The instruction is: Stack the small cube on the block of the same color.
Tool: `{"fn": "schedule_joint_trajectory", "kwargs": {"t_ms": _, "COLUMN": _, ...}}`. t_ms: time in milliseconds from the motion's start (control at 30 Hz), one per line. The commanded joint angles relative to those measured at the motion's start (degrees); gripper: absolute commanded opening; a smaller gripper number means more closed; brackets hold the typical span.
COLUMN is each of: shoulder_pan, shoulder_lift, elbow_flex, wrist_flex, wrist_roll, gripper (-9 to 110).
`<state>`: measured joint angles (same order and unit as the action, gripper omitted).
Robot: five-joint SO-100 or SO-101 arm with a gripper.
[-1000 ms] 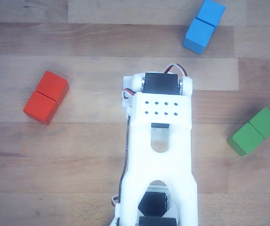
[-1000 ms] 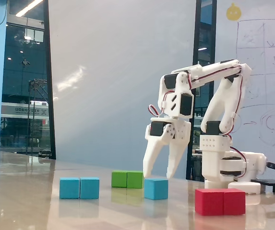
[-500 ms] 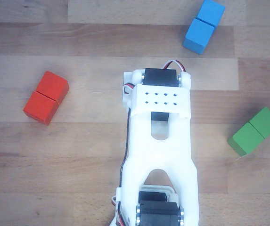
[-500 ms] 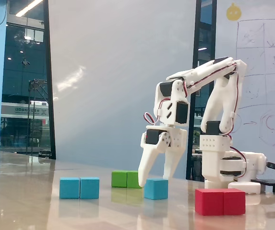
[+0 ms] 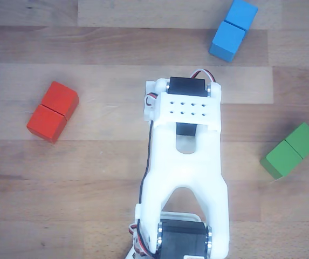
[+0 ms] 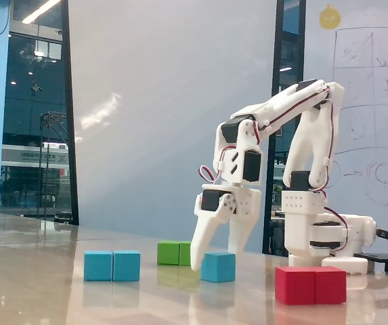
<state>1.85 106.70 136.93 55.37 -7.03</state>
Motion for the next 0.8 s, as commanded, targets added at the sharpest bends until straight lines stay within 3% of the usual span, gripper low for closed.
{"fn": "schedule_joint_trajectory", "kwargs": {"t_ms": 0, "shoulder_pan": 1.0, "shoulder_lift": 0.4, "elbow_flex": -0.3, "wrist_flex": -1.0, "wrist_roll": 0.2, "gripper": 24}}
{"fn": "schedule_joint_trajectory", "kwargs": {"t_ms": 333, "shoulder_pan": 0.8, "shoulder_lift": 0.6, "elbow_flex": -0.3, "wrist_flex": -1.7, "wrist_roll": -0.2, "gripper": 5}}
{"fn": "schedule_joint_trajectory", "kwargs": {"t_ms": 767, "shoulder_pan": 1.1, "shoulder_lift": 4.7, "elbow_flex": -13.2, "wrist_flex": 5.8, "wrist_roll": -0.7, "gripper": 9}}
